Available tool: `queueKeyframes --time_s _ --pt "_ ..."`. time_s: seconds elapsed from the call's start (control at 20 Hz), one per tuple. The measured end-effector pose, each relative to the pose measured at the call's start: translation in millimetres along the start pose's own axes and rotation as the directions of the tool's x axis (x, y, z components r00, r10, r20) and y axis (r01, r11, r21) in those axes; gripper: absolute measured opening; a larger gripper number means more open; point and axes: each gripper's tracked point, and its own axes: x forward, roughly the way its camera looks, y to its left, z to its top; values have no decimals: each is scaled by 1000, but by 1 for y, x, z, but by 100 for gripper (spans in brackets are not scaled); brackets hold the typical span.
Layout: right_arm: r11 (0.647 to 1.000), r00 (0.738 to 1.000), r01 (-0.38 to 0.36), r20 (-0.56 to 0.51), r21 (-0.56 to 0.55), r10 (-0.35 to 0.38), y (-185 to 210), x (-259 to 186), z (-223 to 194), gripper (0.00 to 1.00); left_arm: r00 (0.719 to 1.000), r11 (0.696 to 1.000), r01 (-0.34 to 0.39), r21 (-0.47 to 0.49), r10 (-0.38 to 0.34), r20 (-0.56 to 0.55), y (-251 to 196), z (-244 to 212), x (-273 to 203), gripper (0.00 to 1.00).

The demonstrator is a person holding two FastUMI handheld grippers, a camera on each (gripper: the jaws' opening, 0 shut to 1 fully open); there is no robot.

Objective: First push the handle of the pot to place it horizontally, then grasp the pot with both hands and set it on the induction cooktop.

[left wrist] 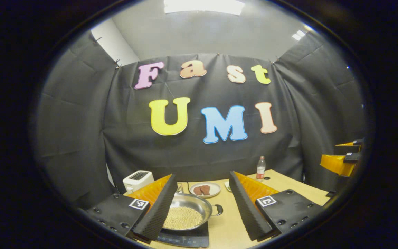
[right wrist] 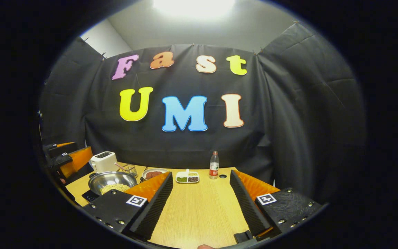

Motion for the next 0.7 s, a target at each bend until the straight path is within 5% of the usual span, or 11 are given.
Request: queueKeyframes --time_s 0.15,0.65,0.7 --pt "1000 1000 13 17 6 -13 1 -19 6 99 1000 1000 -12 -8 12 13 11 3 -17 90" --pt "1000 997 9 81 19 -11 15 -48 24 99 998 999 -33 3 32 52 29 13 -57 90" --pt "1000 996 9 84 19 -10 16 -51 24 99 998 999 -36 1 35 49 30 12 -61 98"
